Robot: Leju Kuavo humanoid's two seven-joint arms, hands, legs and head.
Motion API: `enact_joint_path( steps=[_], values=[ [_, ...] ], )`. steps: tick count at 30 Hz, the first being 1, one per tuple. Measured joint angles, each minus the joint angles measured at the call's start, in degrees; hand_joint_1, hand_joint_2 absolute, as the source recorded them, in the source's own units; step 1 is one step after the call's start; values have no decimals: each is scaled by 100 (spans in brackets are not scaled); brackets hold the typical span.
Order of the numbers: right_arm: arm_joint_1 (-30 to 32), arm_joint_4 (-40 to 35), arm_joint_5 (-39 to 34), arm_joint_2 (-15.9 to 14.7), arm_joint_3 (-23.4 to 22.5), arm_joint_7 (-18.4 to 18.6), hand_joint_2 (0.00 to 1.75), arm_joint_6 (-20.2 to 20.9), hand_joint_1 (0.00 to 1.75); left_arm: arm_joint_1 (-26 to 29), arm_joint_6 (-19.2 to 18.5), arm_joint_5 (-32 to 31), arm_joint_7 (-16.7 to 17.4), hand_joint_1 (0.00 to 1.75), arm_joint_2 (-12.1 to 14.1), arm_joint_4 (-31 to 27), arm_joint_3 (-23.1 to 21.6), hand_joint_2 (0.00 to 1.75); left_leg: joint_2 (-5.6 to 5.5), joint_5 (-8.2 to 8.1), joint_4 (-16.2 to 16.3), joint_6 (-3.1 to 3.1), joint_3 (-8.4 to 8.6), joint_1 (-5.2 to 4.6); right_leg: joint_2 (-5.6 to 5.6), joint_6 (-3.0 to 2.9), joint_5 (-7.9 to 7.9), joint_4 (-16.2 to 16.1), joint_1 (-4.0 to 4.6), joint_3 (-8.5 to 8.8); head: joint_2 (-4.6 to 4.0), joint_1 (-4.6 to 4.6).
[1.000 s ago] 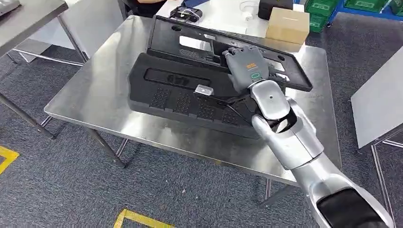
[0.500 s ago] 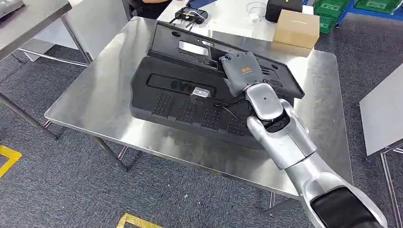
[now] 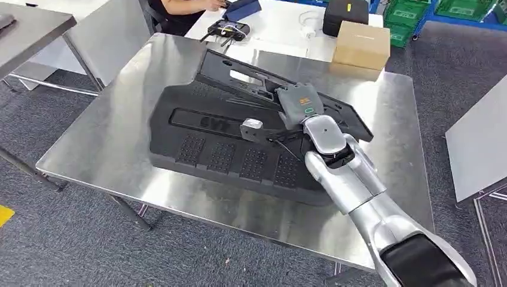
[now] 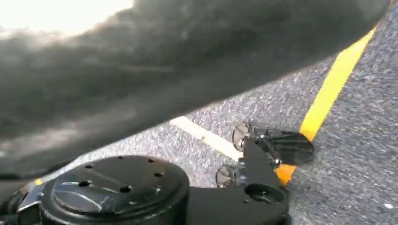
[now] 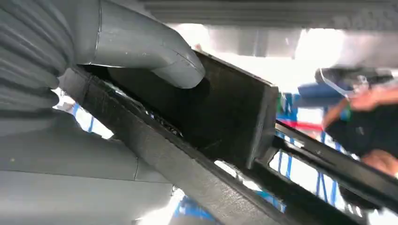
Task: Take the parts from the cabinet and place them on the table.
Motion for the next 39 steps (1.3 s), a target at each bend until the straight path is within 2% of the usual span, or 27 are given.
enact_joint_path(
  steps=[1,2,3,4,5,7,8,9,10,11,12,13,14,15,16,17,18,19,20,26,27,29,30,31,39],
  values=[
    [19,48,-4,0,-13,-2,175,-2,175,1,4,0,9,0,0,0,-4,0,4,7,-38,42,-28,-15,0,34,16,49,-4,24,0,-2],
    [23,86,-26,0,-35,-18,175,11,175,7,11,0,9,0,0,2,-4,0,23,28,-38,79,19,-18,1,40,16,22,-2,45,0,-7],
    [24,138,-92,4,-61,-61,175,68,175,7,13,0,7,0,-2,2,-11,0,20,38,-96,95,90,32,-6,78,-51,56,-14,-2,0,-2],
    [9,239,-136,11,-77,-88,175,103,175,-7,15,0,-2,0,-2,2,-20,0,16,41,-109,101,116,37,-13,103,-85,234,-21,-91,0,9],
    [10,351,-151,26,-81,-127,175,85,175,-35,28,0,-7,0,-2,2,-33,0,11,36,-110,108,118,45,-11,116,-153,580,-33,-285,0,20],
    [91,578,-160,52,-77,-177,175,15,175,-60,44,0,-9,0,-4,2,-57,0,-1,4,-109,134,118,49,-13,108,-433,1470,-78,-851,0,22],
    [162,672,-162,63,-74,-186,175,7,175,-65,46,0,-9,0,-6,2,-63,0,-15,-17,-108,128,121,55,-14,130,-529,1795,-100,-1106,0,31],
    [211,726,-162,76,-72,-197,175,4,175,-68,46,0,-11,0,-7,2,-66,0,-22,-29,-108,122,128,59,-15,177,-498,1819,-123,-1199,0,24],
    [244,787,-162,94,-66,-208,175,4,175,-70,46,0,-9,0,-7,4,-70,0,-31,-48,-107,106,143,68,-17,260,-345,1558,-151,-1163,0,31],
    [249,827,-162,103,-66,-210,175,4,175,-68,46,0,-9,0,-7,4,-70,0,-42,-64,-106,83,164,81,-24,342,-124,1119,-174,-1007,0,24],
    [241,855,-162,107,-68,-208,175,2,175,-66,46,0,-11,0,-9,4,-70,0,-51,-87,-106,52,193,93,-39,430,173,491,-190,-744,0,28],
    [222,881,-164,111,-68,-208,175,-4,175,-68,46,0,-11,0,-7,4,-70,0,-55,-107,-108,19,205,91,-70,480,408,2,-206,-541,0,42],
    [200,912,-164,120,-66,-208,175,-13,80,-73,46,0,-11,0,-7,4,-72,0,-55,-126,-98,-15,214,76,-74,350,337,-65,-144,-563,0,44],
    [183,932,-166,144,-63,-208,175,-13,0,-76,48,0,-11,0,-7,4,-72,0,-48,-143,-106,-48,191,75,-69,227,313,-57,-124,-475,0,49],
    [191,949,-168,155,-63,-199,175,-4,0,-73,50,0,-11,0,-7,4,-72,0,-45,-136,-93,-80,216,76,-62,184,391,-58,-116,-493,0,37],
    [181,978,-173,157,-61,-175,175,18,0,-66,59,4,-18,0,-9,4,-72,0,-49,-136,-113,-92,220,74,-67,157,391,-80,-121,-437,0,42],
    [169,1038,-173,179,-61,-164,175,44,0,-66,63,11,-31,0,-5,7,-72,0,-34,-191,-127,13,252,77,-54,176,417,-92,-128,-434,0,27],
    [144,1111,-171,203,-52,-155,175,74,0,-74,61,28,-42,0,11,7,-72,0,-36,-167,-123,53,250,80,-45,176,414,-85,-126,-424,0,16],
    [137,1161,-164,216,-50,-138,0,90,0,-76,61,46,-46,0,7,9,-74,0,-22,-170,-133,56,261,85,-37,175,412,-82,-122,-418,0,13],
    [139,1380,-214,310,-28,-164,0,103,0,-76,52,107,-37,0,9,9,-72,0,19,-175,-194,49,311,98,12,149,396,-81,-84,-412,0,11],
    [139,1391,-234,310,-26,-181,0,103,0,-75,52,116,-33,0,7,9,-72,0,20,-178,-197,30,312,102,12,143,394,-79,-78,-411,0,13],
    [135,1408,-278,310,-24,-216,0,107,0,-73,48,125,-29,0,7,9,-72,0,20,-174,-201,-85,313,115,11,141,394,-76,-71,-411,0,13],
    [134,1410,-280,310,-13,-234,0,107,0,-72,50,131,-31,0,7,9,-72,0,19,-176,-202,-124,313,118,11,140,395,-73,-70,-411,0,15],
    [133,1410,-282,310,9,-260,0,101,0,-71,57,146,-31,0,9,9,-72,0,19,-171,-202,-136,313,118,10,139,396,-73,-71,-410,0,18],
    [137,1040,-385,424,306,-420,0,48,0,-67,59,184,-81,0,9,9,-72,0,16,-168,-190,-142,312,81,5,126,405,-74,-110,-399,0,22]
  ],
)
